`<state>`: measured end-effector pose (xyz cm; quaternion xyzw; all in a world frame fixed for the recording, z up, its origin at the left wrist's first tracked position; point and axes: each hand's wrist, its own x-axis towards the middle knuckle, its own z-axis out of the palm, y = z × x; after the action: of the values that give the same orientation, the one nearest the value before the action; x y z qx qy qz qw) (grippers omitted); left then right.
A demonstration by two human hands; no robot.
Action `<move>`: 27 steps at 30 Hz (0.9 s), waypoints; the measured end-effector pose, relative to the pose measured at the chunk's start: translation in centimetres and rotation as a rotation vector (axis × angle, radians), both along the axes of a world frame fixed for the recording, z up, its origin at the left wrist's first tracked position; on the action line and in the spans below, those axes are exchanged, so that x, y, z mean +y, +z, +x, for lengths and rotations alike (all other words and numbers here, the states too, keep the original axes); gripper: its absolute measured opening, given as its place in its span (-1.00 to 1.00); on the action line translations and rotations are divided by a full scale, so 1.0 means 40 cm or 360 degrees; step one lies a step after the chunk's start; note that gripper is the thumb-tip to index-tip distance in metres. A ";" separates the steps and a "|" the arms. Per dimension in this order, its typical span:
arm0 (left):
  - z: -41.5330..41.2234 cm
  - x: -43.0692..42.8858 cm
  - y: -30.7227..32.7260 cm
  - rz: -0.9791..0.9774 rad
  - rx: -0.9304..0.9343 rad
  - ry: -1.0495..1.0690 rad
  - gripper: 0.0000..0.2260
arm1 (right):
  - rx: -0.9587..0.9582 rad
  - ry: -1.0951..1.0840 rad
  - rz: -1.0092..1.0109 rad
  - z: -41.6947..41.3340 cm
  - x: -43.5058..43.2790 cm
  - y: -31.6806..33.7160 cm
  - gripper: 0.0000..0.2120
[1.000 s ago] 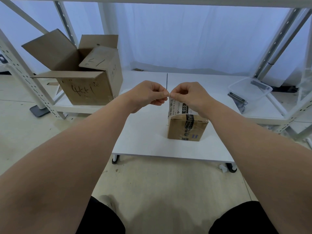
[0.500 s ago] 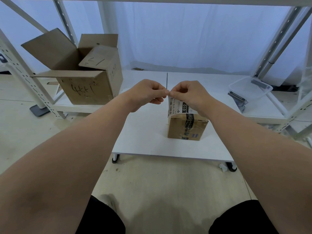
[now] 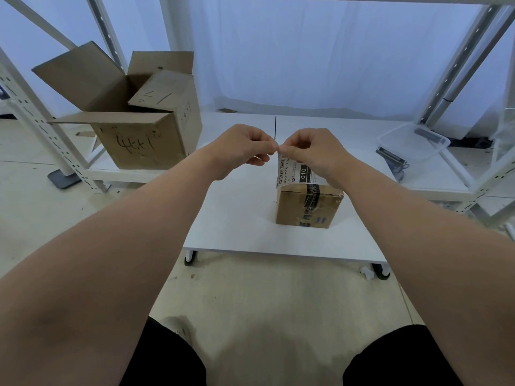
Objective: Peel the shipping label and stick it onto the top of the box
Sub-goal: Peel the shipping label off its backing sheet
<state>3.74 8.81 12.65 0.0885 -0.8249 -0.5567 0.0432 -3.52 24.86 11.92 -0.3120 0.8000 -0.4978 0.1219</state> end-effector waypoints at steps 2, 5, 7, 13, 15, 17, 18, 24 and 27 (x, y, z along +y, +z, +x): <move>0.000 -0.001 0.002 -0.0008 0.0015 0.0004 -0.92 | 0.0010 0.0005 -0.0001 0.002 0.000 0.002 -0.88; 0.000 0.001 0.003 -0.0047 0.0026 -0.0001 -0.91 | 0.0023 0.0008 -0.0004 0.006 -0.001 0.005 -0.88; -0.001 0.004 0.004 -0.0055 0.0031 -0.0011 -0.90 | 0.0020 0.0011 -0.0017 0.007 -0.001 0.007 -0.88; -0.005 0.008 0.005 -0.0046 0.0044 -0.0005 -0.90 | -0.0015 0.0017 -0.0061 0.008 -0.004 0.007 -0.87; -0.003 0.010 0.008 -0.0007 0.0039 -0.0015 -0.87 | -0.0032 0.0005 -0.0068 0.006 -0.004 0.006 -0.88; -0.002 0.014 0.010 0.0062 0.0031 -0.0021 -0.86 | -0.0038 -0.0002 -0.0085 0.005 -0.003 0.005 -0.90; -0.002 0.016 0.011 0.0103 0.0031 -0.0021 -0.86 | -0.0043 -0.0013 -0.0096 0.003 -0.002 0.004 -0.93; -0.007 0.021 0.012 0.0316 0.0098 0.0027 -0.88 | -0.0109 -0.0225 -0.0233 -0.005 -0.007 0.002 -0.63; -0.011 0.028 0.008 0.0325 0.0157 0.0098 -0.90 | -0.0263 -0.0155 -0.0384 0.009 -0.010 0.013 -0.83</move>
<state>3.29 9.95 12.98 0.0903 -0.7576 -0.6399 0.0915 -3.17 24.46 12.44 -0.2431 0.7357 -0.6198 0.1247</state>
